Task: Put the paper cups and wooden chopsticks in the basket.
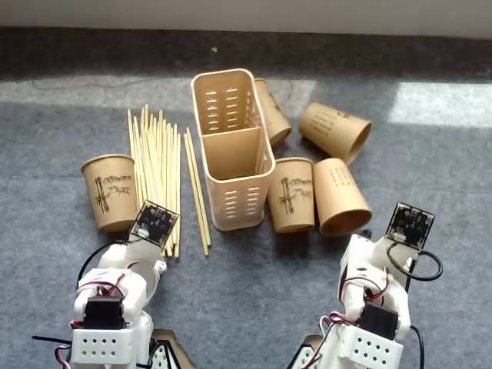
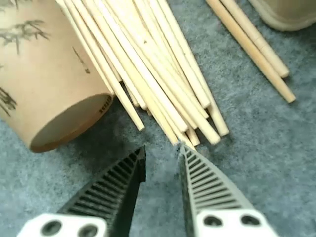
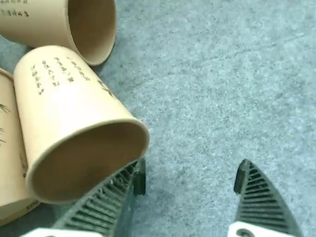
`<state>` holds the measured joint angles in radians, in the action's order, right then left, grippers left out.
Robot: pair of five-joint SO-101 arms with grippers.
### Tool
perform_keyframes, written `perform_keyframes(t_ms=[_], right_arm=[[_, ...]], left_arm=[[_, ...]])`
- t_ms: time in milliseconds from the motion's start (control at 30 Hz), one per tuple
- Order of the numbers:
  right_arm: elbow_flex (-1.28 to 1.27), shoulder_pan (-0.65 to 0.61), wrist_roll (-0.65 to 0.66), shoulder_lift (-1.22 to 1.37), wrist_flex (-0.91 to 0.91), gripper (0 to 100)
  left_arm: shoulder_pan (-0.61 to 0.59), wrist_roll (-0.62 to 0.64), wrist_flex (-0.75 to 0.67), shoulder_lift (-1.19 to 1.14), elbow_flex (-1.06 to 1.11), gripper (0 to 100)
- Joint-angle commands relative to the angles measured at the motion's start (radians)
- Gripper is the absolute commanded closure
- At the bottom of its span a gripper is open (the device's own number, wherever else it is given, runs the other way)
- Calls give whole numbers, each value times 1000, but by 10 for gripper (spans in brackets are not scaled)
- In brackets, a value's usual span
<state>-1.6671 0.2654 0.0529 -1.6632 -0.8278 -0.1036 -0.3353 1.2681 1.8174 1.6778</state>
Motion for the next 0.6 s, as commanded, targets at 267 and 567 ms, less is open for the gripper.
perform_keyframes(t_ms=[267, 567], right_arm=[[274, -35, 195, 27, -300, 707], [756, -142, 158, 550, -401, 707]], left_arm=[[-223, -77, -51, -101, -674, 866], [-269, -49, 153, -1026, -1346, 779]])
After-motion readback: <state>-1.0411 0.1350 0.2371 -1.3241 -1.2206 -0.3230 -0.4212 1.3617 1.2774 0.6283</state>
